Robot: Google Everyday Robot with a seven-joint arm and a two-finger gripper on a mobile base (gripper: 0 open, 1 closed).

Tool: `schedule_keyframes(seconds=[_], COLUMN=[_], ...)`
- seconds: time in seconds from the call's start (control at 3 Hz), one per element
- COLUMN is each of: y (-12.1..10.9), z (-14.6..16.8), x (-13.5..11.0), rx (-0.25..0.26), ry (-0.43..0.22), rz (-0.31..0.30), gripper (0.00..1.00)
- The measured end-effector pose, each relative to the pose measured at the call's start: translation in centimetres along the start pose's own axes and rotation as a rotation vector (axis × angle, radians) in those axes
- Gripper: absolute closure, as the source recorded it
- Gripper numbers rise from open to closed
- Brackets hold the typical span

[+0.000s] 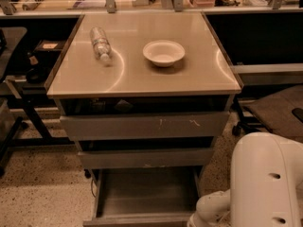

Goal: Close bottom drawer

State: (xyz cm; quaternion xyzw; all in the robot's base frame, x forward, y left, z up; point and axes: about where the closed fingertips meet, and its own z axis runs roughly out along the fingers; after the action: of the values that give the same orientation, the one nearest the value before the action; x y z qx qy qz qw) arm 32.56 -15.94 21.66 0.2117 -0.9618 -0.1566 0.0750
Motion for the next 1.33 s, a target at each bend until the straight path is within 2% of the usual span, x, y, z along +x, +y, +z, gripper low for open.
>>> schedule_keyframes(seconds=[0.67, 1.0, 1.33], y=[-2.1, -3.5, -4.7], z=[2.8, 4.0, 4.2], x=[-1.7, -3.3, -5.2], rx=[0.001, 0.019, 0.042], ry=[-0.018, -0.026, -0.043], rz=[0.078, 0.123, 0.139], gripper=[1.00, 1.00, 1.00])
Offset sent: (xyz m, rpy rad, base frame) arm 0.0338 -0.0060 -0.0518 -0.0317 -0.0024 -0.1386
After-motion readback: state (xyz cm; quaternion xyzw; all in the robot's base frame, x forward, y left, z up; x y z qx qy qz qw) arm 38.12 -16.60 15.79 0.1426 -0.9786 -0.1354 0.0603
